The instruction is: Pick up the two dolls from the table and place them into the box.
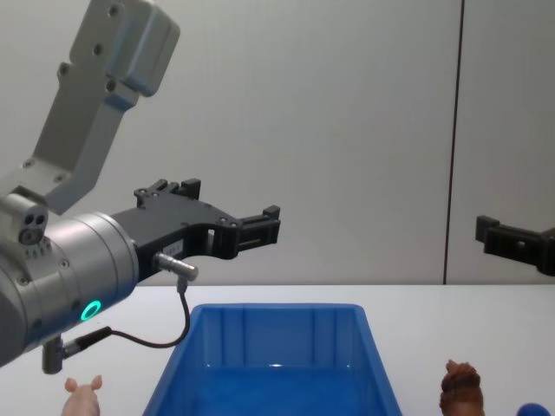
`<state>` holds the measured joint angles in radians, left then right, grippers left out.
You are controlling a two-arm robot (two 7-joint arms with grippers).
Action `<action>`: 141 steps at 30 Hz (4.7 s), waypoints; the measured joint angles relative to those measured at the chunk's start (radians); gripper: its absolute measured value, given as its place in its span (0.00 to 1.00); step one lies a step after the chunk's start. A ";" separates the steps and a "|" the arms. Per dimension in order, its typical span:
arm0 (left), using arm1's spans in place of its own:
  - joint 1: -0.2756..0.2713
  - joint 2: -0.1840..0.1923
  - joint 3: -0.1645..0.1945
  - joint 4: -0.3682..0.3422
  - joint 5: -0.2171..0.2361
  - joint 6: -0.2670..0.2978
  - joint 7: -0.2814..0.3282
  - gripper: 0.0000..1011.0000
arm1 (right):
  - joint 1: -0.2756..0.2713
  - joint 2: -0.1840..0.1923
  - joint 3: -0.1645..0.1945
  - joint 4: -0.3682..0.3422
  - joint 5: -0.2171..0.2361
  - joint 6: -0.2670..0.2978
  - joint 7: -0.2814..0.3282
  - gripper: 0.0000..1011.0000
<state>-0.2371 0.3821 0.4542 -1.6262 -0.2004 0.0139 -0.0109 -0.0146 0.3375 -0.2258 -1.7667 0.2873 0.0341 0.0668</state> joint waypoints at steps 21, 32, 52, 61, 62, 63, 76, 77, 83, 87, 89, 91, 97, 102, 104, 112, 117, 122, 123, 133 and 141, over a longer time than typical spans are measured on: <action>0.000 0.000 0.000 0.000 0.000 0.000 0.000 0.99 | 0.000 0.000 0.000 0.000 0.000 0.000 0.000 0.99; 0.000 0.000 0.000 0.000 0.000 0.000 0.000 0.99 | -0.002 0.000 0.002 0.000 0.000 0.004 -0.001 0.99; 0.000 0.000 0.000 0.000 0.000 0.000 0.000 0.99 | -0.046 0.004 0.005 -0.013 0.022 0.093 -0.061 0.99; 0.000 0.000 0.000 0.000 0.000 0.000 0.000 0.99 | -0.067 0.003 0.003 -0.011 0.011 0.142 -0.093 0.99; 0.000 0.000 0.000 0.000 0.000 0.000 0.000 0.99 | -0.070 0.002 0.002 -0.007 0.007 0.148 -0.095 0.99; 0.000 0.000 0.000 0.000 0.000 0.000 0.000 0.99 | -0.071 0.002 0.002 -0.005 0.005 0.150 -0.097 0.99; 0.000 0.000 0.000 0.000 0.000 0.000 0.000 0.99 | -0.076 -0.010 -0.008 0.048 -0.032 0.164 -0.092 0.99; 0.000 0.000 0.000 0.000 0.000 0.000 0.000 0.99 | -0.076 -0.011 -0.009 0.050 -0.035 0.163 -0.090 0.99; 0.000 0.000 0.000 0.000 0.000 0.000 0.000 0.99 | -0.069 -0.019 -0.014 0.087 -0.054 0.150 -0.070 0.99; 0.000 0.000 0.000 0.000 0.000 0.000 0.000 0.99 | -0.059 -0.027 -0.019 0.124 -0.069 0.135 -0.053 0.99; 0.000 0.000 0.000 0.000 0.000 0.000 0.000 0.99 | -0.053 -0.032 -0.021 0.142 -0.076 0.128 -0.045 0.96; 0.000 0.000 0.000 0.000 0.000 0.000 0.000 0.99 | -0.049 -0.035 -0.023 0.156 -0.081 0.122 -0.038 0.92; 0.000 0.000 0.000 0.000 0.000 0.000 0.000 0.99 | -0.037 -0.046 -0.029 0.197 -0.096 0.101 -0.020 0.76; 0.000 0.000 0.000 0.000 0.000 0.000 0.000 0.99 | -0.030 -0.053 -0.032 0.221 -0.106 0.086 -0.011 0.60; 0.000 0.000 0.000 0.000 0.000 0.000 0.000 0.99 | -0.029 -0.055 -0.032 0.226 -0.110 0.082 -0.009 0.53; 0.000 0.000 0.000 0.000 0.000 0.000 0.000 0.99 | -0.026 -0.058 -0.033 0.237 -0.131 0.063 -0.007 0.32; 0.000 0.000 0.000 0.000 0.000 0.000 0.000 0.99 | -0.026 -0.058 -0.033 0.233 -0.148 0.048 -0.008 0.28; 0.000 0.000 0.000 0.000 0.000 0.000 0.000 0.99 | -0.028 -0.056 -0.032 0.215 -0.166 0.032 -0.010 0.25; 0.000 0.000 0.000 0.000 0.000 0.000 0.000 0.99 | -0.028 -0.056 -0.032 0.208 -0.171 0.026 -0.010 0.24; 0.000 0.000 0.000 0.000 0.000 0.000 0.000 0.99 | -0.024 -0.054 -0.030 0.148 -0.198 -0.008 0.009 0.19; 0.000 0.000 0.000 0.000 0.000 0.000 0.000 0.99 | 0.003 -0.068 -0.038 0.123 -0.199 -0.024 0.081 0.16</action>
<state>-0.2372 0.3822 0.4542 -1.6262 -0.2004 0.0139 -0.0109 -0.0119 0.2698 -0.2635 -1.6441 0.0884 0.0098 0.1483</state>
